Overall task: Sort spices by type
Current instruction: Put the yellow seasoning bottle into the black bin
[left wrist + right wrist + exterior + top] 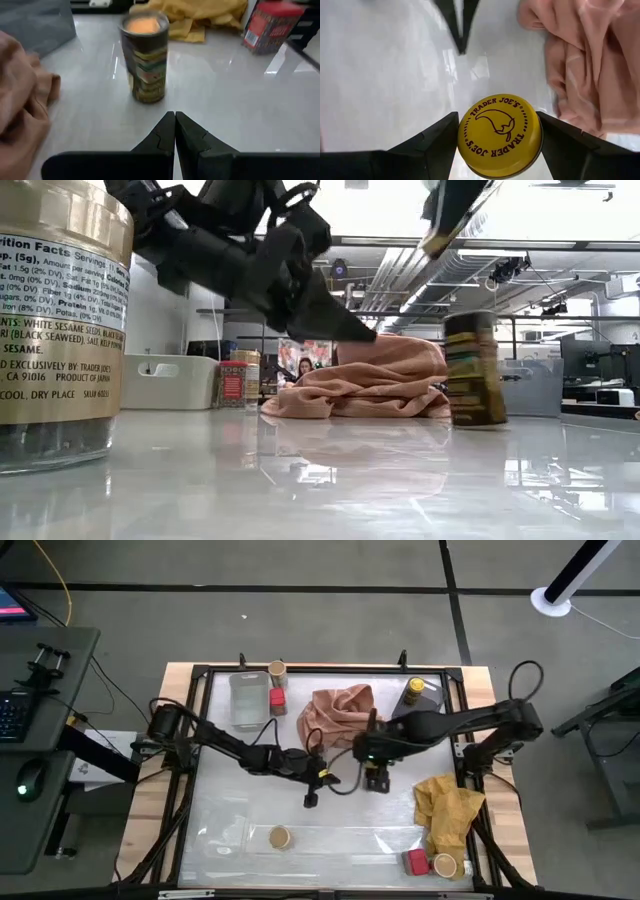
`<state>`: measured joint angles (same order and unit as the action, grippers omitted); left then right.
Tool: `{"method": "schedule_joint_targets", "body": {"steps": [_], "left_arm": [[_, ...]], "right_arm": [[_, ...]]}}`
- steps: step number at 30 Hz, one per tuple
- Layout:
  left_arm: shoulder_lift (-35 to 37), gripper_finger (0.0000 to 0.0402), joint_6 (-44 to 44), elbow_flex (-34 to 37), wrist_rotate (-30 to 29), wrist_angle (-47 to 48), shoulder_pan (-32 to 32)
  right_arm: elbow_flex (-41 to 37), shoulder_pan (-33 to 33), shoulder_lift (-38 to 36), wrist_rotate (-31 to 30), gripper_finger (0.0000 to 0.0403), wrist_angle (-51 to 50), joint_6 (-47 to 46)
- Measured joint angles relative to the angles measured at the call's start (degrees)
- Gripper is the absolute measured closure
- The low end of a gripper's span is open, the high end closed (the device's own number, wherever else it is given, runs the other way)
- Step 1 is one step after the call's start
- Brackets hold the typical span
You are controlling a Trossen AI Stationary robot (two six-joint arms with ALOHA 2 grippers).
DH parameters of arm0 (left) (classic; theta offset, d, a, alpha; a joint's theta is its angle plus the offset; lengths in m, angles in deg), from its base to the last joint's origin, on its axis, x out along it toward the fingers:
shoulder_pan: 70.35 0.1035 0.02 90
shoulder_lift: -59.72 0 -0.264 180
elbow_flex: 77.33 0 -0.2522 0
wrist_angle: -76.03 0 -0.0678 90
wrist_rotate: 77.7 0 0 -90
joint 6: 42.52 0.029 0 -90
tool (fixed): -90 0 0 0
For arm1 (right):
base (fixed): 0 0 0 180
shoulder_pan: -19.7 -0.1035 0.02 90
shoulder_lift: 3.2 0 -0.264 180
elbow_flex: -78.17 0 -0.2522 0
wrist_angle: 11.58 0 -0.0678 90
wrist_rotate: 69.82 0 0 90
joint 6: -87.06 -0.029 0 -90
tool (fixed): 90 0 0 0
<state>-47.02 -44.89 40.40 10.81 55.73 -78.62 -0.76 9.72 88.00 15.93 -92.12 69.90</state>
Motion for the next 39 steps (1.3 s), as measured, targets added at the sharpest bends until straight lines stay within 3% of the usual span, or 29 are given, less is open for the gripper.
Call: {"method": "schedule_joint_targets", "body": {"steps": [6, 13, 17, 26, 39], "left_arm": [[5.35, 0.0402, 0.00, -0.07, -0.02, -0.15, 0.00], [10.74, 0.0402, -3.47, -0.07, 0.03, -0.62, -0.78], [11.86, 0.0401, -5.56, -0.07, 0.13, -2.04, -2.21], [11.60, 0.0402, -10.15, -0.07, -1.06, -3.19, -4.61], [11.60, 0.0402, -11.23, -0.07, -3.93, -3.37, -4.90]], "right_arm": [[-3.20, -4.73, -5.30, -5.50, 0.0153, 0.86, -5.75], [-23.43, -8.11, -13.29, -7.81, 0.0153, 23.15, -20.62], [-30.64, -8.10, -15.79, -11.79, 0.0153, 33.75, -28.86], [-37.56, -10.96, -15.97, -24.39, 0.0153, 37.16, -41.42], [-41.40, -15.41, -15.99, -27.28, 0.0153, 38.58, -53.56]]}}
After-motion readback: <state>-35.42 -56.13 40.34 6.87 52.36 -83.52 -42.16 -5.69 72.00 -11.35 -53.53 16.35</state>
